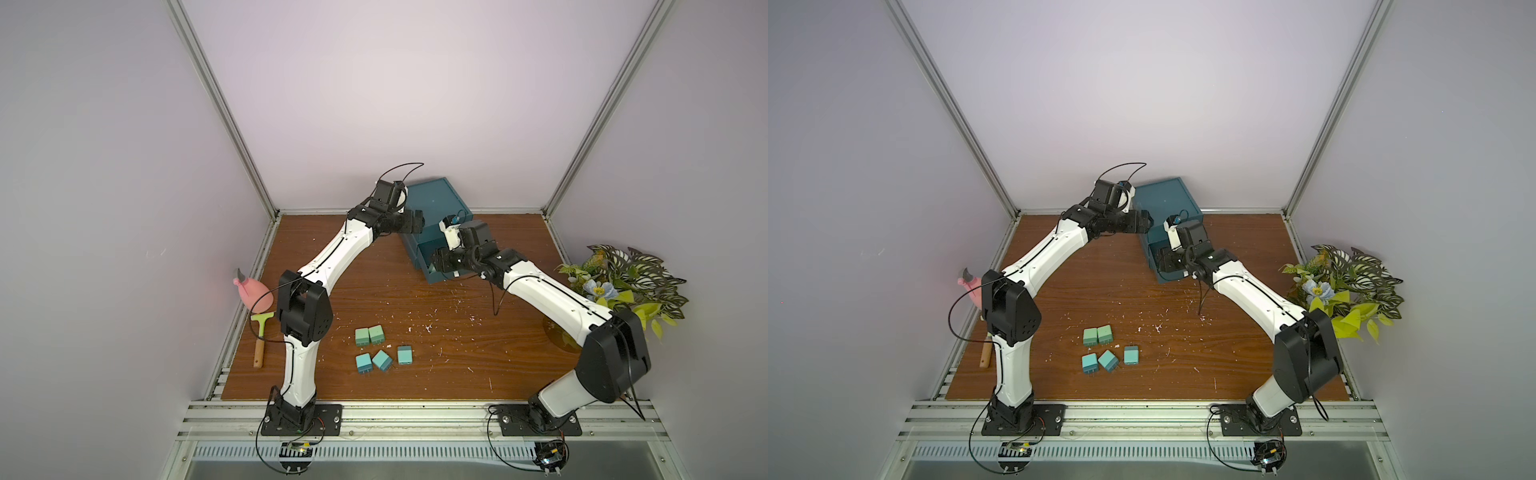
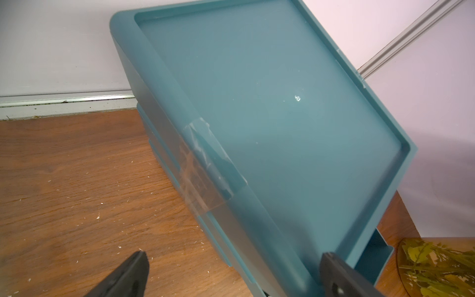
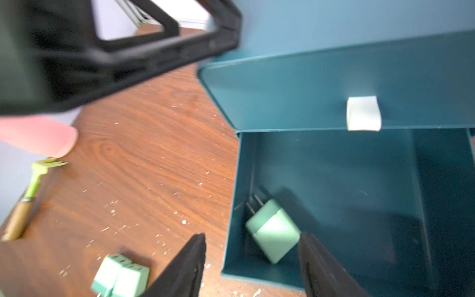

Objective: Place the plugs into the drawer by color
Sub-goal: Place the plug in the drawer, then pick up the plug from the center of the board.

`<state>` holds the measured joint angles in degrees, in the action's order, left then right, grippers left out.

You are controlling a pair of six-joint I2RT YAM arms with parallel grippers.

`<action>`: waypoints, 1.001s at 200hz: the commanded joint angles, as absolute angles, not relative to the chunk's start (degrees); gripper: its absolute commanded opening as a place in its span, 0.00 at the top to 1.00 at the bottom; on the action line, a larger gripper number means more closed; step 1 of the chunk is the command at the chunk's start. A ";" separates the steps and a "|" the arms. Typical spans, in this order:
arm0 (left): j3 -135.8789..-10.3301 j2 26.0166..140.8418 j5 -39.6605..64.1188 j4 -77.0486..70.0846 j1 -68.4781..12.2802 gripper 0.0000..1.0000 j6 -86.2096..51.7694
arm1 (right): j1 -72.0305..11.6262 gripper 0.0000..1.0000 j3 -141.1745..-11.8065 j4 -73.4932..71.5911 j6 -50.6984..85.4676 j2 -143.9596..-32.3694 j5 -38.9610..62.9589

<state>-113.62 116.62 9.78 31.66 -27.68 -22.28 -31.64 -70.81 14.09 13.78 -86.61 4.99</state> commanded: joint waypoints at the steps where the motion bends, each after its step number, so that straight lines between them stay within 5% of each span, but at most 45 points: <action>1: -112.55 114.93 8.18 34.10 -27.33 0.02 -21.17 | -34.27 0.35 -68.32 8.19 11.36 -82.27 8.51; 95: -112.65 115.58 8.45 34.10 -27.16 0.02 -21.61 | -55.65 0.35 -58.00 -5.31 3.85 -93.43 5.76; 200: -111.88 115.17 8.52 34.13 -27.07 0.01 -21.44 | -61.04 0.22 -60.56 -7.19 4.63 -102.58 4.86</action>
